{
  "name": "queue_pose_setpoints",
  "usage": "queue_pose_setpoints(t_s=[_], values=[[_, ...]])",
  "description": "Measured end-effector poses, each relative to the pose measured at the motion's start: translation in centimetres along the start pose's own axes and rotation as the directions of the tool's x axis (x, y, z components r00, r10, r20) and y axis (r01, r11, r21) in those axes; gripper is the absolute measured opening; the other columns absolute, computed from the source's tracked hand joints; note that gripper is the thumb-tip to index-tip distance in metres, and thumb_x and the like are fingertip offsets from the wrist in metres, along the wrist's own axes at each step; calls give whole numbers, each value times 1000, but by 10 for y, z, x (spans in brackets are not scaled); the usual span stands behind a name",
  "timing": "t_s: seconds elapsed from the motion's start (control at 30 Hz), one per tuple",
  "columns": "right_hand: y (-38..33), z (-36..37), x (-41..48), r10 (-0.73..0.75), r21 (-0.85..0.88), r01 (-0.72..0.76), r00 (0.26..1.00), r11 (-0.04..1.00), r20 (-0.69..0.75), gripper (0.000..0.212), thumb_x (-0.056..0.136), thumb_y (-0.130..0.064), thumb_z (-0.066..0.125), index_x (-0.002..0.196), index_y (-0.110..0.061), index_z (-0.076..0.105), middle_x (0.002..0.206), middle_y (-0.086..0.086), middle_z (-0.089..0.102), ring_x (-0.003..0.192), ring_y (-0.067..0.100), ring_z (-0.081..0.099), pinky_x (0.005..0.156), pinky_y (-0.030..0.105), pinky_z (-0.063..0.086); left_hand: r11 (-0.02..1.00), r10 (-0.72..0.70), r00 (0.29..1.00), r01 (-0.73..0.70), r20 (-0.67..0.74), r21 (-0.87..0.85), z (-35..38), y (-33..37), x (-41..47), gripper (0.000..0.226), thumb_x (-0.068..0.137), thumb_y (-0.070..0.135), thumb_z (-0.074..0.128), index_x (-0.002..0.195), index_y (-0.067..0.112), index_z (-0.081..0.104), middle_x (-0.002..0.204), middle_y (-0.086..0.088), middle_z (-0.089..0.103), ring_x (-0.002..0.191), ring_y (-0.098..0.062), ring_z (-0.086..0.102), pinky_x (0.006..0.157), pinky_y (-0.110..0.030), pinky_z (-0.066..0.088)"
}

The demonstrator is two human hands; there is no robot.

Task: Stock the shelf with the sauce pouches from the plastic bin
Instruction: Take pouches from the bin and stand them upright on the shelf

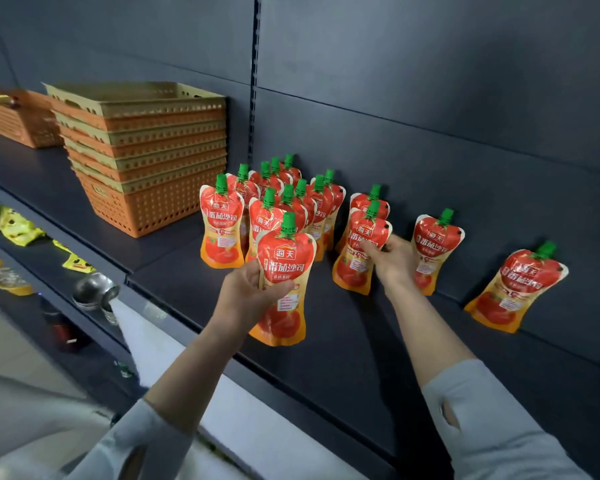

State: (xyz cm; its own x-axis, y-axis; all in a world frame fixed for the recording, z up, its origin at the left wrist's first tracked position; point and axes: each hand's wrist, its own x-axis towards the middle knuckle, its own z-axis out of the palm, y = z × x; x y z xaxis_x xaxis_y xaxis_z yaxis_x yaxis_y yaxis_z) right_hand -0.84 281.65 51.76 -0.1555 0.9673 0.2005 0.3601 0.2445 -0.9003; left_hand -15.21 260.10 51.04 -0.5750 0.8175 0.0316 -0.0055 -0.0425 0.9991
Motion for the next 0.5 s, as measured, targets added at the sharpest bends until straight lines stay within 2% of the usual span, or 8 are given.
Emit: queue_pose_setpoints(t_s=[0.13,0.3,0.43,0.5], values=[[-3,16,19,-9,37,8,1000,999,30,11,87,-24,75,94,-26,67,107,1,73,100,19,69,94,42,55,999,15,1000,-15,-9,31,1,-3,7,37,75,19,80,109,18,66,103,2,74,95,-15,71,87,-41,56],[-3,23,30,-26,48,24,999,999,36,15,88,-22,74,101,-22,68,110,3,73,103,21,68,94,40,54,998,40,999,-40,-5,44,3,-4,11,36,76,19,79,109,19,64,104,3,74,94,-13,71,85,-35,57],[-2,21,32,-16,40,13,998,999,68,26,87,-20,74,112,-17,68,117,3,71,109,20,66,97,39,52,997,53,998,-54,18,57,6,-6,14,34,77,19,77,108,21,64,105,3,73,95,-12,70,78,-26,55],[-4,14,28,-46,19,45,996,999,73,33,86,-20,75,117,-18,65,115,-4,68,108,14,64,98,38,52,998,46,998,-48,33,41,9,-7,16,34,77,18,78,109,20,64,106,1,73,97,-14,70,80,-29,56]])
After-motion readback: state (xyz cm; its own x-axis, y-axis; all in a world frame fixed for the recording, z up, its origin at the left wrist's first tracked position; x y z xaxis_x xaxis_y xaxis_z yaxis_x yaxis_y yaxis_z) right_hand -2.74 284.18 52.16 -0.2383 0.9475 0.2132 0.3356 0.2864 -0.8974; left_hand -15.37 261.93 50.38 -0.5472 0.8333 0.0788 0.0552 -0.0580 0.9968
